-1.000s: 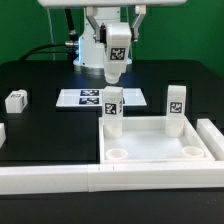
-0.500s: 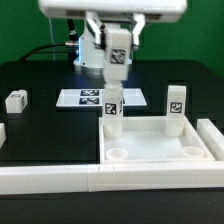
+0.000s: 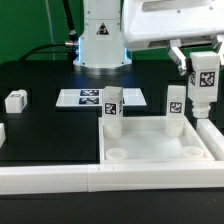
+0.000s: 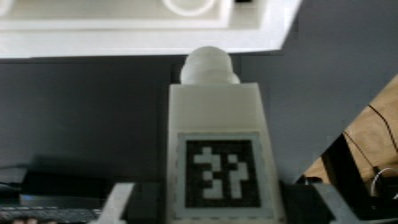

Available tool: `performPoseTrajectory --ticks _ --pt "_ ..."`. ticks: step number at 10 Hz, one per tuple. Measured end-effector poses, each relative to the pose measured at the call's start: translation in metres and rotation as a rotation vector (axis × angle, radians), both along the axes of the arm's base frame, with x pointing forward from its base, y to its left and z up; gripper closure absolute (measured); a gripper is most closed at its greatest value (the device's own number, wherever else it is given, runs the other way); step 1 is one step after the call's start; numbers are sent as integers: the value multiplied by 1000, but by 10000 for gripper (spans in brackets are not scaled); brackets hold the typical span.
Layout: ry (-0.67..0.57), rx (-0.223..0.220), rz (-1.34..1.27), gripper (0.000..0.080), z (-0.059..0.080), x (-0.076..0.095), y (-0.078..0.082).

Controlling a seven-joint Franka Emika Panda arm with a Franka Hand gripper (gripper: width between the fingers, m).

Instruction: Assemble square table

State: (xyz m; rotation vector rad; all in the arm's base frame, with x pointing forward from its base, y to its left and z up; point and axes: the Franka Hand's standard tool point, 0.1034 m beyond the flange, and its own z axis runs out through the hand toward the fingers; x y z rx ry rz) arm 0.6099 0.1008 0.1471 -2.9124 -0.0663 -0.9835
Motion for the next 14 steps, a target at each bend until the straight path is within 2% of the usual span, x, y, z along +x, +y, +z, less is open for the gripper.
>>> performPoseTrajectory --ticks 4,5,9,11,14 --pt "5 -5 0 509 -3 -2 -3" --pt "17 -30 14 509 -11 -7 -10" --pt "56 -35 10 509 -47 -4 -10" --pt "50 -32 16 509 -44 2 -5" --pt "52 -31 24 509 -50 5 1"
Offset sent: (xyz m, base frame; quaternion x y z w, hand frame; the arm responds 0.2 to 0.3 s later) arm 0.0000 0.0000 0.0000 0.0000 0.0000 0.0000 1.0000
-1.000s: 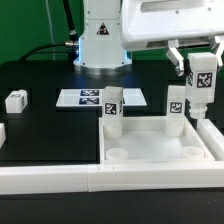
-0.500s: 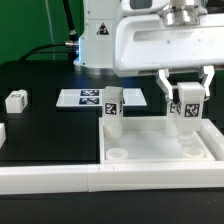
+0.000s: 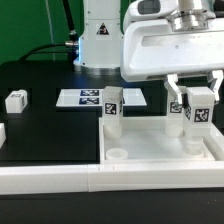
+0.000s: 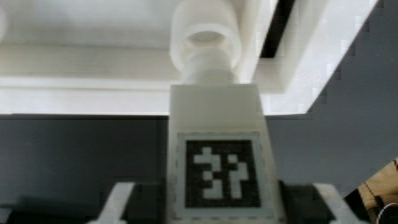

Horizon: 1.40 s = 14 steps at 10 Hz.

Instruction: Assemble square table

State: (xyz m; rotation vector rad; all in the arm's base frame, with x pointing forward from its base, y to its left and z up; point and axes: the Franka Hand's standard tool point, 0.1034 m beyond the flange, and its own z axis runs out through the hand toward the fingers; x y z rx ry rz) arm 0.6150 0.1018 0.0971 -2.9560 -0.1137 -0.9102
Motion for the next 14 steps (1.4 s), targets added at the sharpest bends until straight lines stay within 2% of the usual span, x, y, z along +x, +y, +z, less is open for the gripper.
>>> performPoseTrajectory --ticks 8,14 --pt "14 -9 4 509 -22 -5 1" --pt "1 -9 12 509 -22 -2 7"
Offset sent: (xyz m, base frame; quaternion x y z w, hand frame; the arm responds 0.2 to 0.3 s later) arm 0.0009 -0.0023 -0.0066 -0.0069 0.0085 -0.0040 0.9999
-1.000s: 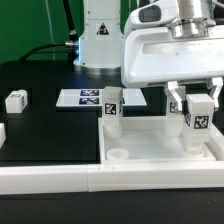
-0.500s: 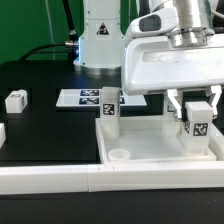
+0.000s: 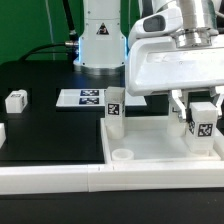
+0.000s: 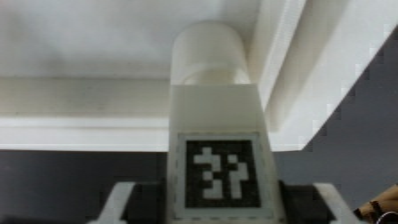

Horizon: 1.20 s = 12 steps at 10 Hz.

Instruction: Assemble square table

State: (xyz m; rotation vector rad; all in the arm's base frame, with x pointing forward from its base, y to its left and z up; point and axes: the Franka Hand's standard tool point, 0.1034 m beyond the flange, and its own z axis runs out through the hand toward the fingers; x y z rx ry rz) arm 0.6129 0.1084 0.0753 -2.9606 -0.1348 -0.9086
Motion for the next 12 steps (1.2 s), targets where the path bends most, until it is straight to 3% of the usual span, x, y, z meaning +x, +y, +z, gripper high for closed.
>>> performPoseTrajectory --ticks 1,3,4,12 --pt "3 0 0 509 -1 0 0" --pt "4 0 0 217 -1 -1 0" --pt "4 0 0 170 -1 -1 0" --pt "51 7 5 150 4 2 1"
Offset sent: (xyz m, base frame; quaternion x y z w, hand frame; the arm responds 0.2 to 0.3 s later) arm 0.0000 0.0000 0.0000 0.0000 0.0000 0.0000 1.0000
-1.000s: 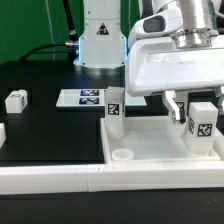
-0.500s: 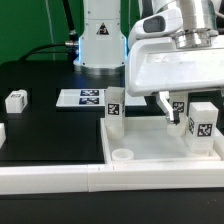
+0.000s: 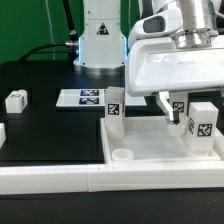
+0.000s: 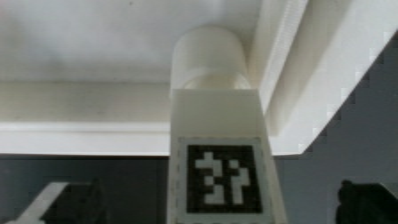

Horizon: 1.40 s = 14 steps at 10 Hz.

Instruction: Assemble square table

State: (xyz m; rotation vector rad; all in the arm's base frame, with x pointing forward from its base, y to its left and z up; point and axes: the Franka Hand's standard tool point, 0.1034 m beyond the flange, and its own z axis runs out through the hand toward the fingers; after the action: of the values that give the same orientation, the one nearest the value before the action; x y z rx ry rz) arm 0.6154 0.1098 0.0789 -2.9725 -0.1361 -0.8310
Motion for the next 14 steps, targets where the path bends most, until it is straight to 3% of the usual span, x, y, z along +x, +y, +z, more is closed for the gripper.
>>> performPoseTrajectory --ticks 1,2,3,5,7,9,10,12,13,14 --pt "-1 3 0 150 9 8 -1" --pt "31 6 -1 150 8 12 -2" --pt "142 16 8 150 3 11 0" --pt "244 24 9 150 4 15 -5" --pt "451 40 21 150 6 16 -8" --pt "620 68 -27 150 6 6 -1" --pt "578 66 -25 150 7 14 -3" --pt "583 74 -55 374 6 13 -3" --pt "585 78 -70 374 5 13 -3" --pt "591 95 -132 508 5 13 -3"
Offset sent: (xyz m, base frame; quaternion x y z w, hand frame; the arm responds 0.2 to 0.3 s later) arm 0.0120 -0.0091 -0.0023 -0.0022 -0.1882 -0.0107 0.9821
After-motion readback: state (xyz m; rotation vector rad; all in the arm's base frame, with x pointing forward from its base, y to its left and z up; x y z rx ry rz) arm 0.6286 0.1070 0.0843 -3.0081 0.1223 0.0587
